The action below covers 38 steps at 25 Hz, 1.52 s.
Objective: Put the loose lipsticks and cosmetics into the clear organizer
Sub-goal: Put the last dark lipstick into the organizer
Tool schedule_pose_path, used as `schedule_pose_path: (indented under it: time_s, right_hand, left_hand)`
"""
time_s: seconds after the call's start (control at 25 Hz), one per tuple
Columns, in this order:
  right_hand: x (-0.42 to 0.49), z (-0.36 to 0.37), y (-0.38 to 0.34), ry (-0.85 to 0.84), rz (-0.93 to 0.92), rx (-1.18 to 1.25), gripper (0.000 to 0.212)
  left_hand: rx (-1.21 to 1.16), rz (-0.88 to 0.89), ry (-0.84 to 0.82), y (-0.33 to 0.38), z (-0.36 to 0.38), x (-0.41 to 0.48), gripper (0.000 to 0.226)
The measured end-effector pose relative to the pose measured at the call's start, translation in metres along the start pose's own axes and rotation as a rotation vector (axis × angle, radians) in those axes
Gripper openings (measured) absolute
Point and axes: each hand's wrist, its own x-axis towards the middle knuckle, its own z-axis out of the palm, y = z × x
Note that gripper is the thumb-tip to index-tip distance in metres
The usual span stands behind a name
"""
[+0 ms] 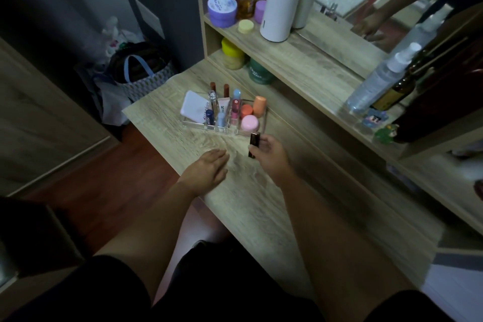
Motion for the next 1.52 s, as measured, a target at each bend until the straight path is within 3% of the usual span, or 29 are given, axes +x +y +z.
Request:
schedule_pose_path:
  time_s: [0.28, 0.44, 0.56, 0.8, 1.16, 1.36, 1.52]
  right_hand:
    - [0.020, 0.003, -0.019, -0.192, 0.141, 0.514, 0.047]
    - [0.025, 0.008, -0.023, -0.134, -0.032, 0.342, 0.029]
    - [0.032, 0.011, -0.023, -0.117, -0.065, 0.303, 0.021]
    - [0.038, 0.021, -0.017, -0.132, -0.040, 0.362, 0.022]
    - [0.048, 0.030, -0.008, -0.005, -0.210, 0.286, 0.022]
    - [0.055, 0.040, -0.004, 0.052, -0.344, 0.072, 0.037]
    - [0.056, 0.044, -0.004, 0.055, -0.374, -0.027, 0.037]
  left_hand:
    - [-0.003, 0.029, 0.019, -0.003, 0.000, -0.002, 0.045]
    - [0.006, 0.040, 0.016, -0.004, 0.002, -0.004, 0.046]
    - [0.056, 0.066, 0.026, -0.005, 0.008, -0.009, 0.048]
    - [0.112, 0.088, 0.039, -0.007, 0.015, -0.013, 0.053]
    - [0.095, 0.088, 0.070, -0.011, 0.018, -0.015, 0.053]
    - [0.111, 0.098, 0.065, -0.010, 0.017, -0.014, 0.054]
    - [0.107, 0.097, 0.068, -0.010, 0.016, -0.014, 0.054]
